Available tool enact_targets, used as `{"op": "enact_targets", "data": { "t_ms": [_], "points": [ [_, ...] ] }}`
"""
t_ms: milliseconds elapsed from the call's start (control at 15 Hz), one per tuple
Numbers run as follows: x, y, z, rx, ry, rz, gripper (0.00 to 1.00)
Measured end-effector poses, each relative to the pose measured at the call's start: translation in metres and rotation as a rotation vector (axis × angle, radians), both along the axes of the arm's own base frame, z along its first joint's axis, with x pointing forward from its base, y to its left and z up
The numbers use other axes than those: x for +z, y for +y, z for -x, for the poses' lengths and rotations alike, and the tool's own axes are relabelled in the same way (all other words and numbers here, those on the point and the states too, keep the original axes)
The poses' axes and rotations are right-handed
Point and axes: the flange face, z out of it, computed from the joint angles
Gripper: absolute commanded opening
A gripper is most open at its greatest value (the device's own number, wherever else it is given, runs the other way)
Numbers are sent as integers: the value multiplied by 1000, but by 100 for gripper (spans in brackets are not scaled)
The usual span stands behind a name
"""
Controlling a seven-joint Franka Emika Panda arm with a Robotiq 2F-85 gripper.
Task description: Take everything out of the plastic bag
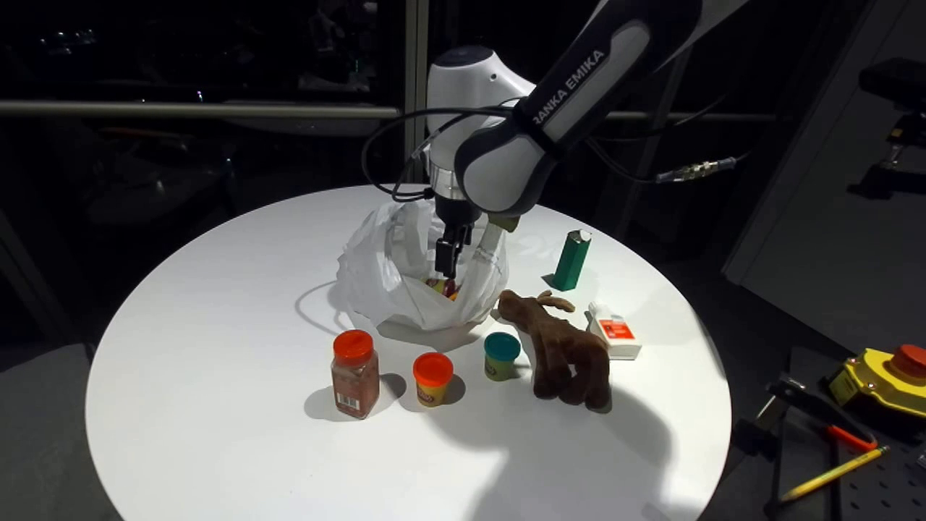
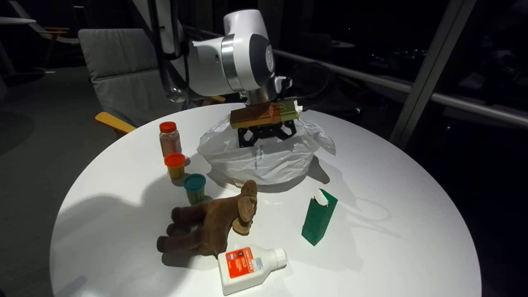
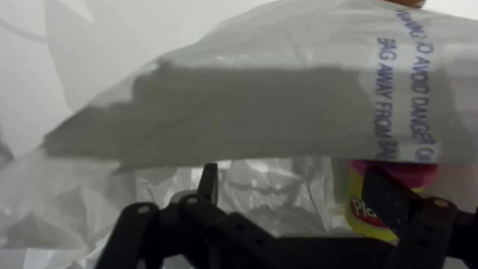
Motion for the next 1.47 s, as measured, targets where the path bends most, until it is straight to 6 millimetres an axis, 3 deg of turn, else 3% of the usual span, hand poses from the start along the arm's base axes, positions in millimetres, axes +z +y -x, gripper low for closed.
{"op": "enact_targets", "data": {
  "t_ms": [267, 600, 1467],
  "points": [
    [1, -11, -14, 7, -8, -12, 100],
    [16, -9, -24, 2, -41, -27, 100],
    [3, 18, -9, 43, 103, -124, 100]
  ]
}}
